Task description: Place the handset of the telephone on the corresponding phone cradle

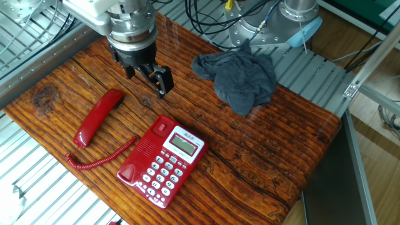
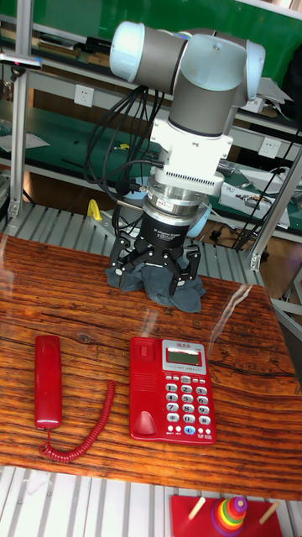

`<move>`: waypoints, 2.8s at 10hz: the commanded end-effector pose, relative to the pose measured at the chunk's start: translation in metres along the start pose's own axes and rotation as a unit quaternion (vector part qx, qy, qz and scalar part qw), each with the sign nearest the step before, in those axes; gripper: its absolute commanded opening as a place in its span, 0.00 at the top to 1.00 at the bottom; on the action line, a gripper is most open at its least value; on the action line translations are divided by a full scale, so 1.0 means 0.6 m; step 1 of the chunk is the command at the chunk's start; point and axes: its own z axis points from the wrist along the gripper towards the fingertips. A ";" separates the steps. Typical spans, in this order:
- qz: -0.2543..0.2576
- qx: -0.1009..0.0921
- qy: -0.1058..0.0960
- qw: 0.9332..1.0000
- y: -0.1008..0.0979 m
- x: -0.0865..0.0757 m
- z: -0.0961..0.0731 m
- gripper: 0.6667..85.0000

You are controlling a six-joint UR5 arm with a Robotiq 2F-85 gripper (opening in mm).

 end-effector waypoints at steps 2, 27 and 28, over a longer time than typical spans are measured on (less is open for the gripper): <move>0.119 -0.064 0.081 0.988 0.069 0.062 -0.009 1.00; 0.023 0.017 0.000 1.000 -0.034 0.012 0.021 1.00; 0.029 0.012 0.006 1.000 -0.029 0.017 0.021 1.00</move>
